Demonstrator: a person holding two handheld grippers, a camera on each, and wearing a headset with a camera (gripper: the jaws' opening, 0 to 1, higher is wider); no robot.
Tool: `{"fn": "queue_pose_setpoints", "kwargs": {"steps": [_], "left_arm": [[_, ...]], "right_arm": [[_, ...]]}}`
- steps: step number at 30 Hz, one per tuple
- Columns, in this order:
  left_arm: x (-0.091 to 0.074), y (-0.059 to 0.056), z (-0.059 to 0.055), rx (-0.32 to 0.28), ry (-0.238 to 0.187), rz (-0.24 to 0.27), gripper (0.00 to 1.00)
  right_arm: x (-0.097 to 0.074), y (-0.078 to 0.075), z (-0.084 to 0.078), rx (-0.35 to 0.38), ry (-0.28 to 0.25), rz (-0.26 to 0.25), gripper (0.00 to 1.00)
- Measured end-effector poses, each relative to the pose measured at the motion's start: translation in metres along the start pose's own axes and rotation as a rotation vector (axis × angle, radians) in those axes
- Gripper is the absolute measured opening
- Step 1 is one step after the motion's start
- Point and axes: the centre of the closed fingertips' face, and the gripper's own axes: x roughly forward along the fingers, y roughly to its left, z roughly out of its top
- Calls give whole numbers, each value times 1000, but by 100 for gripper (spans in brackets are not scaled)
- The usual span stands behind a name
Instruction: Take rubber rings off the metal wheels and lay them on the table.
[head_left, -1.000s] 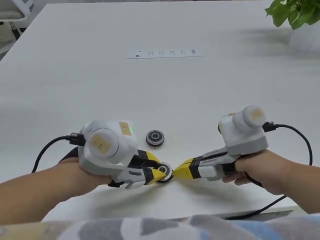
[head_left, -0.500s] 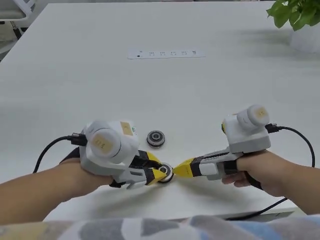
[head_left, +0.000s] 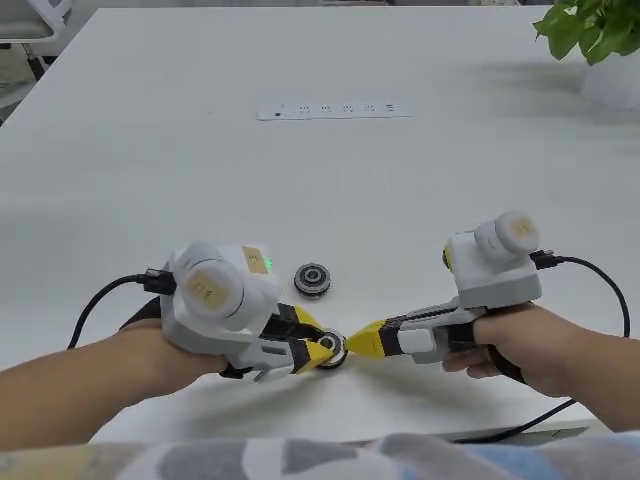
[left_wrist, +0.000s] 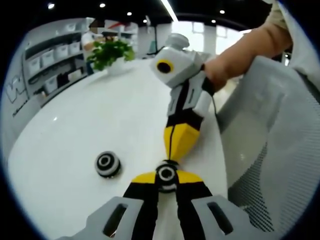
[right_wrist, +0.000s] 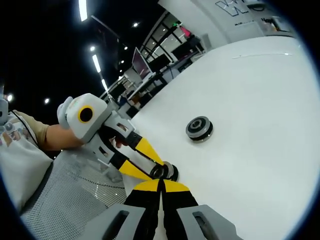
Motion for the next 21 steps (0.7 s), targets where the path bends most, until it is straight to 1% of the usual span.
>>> {"fn": "queue_pose_setpoints", "kwargs": {"steps": [6,14,17,20,21], "left_arm": [[0,0,0,0,2,1,12],[0,-2,0,4,3,-3,12],[1,-2,0,5,10,0,12],[1,-2,0,7,12,2,12],[1,-3,0,7,11,1,12]], "right_arm": [[1,2,1,6,1,8,0],[2,6,-1,-5,11,16,0],[2,7,0,-5,10,18,0],[3,9,0,-4,7,29,0],[4,13,4,4,-12,48,0]]}}
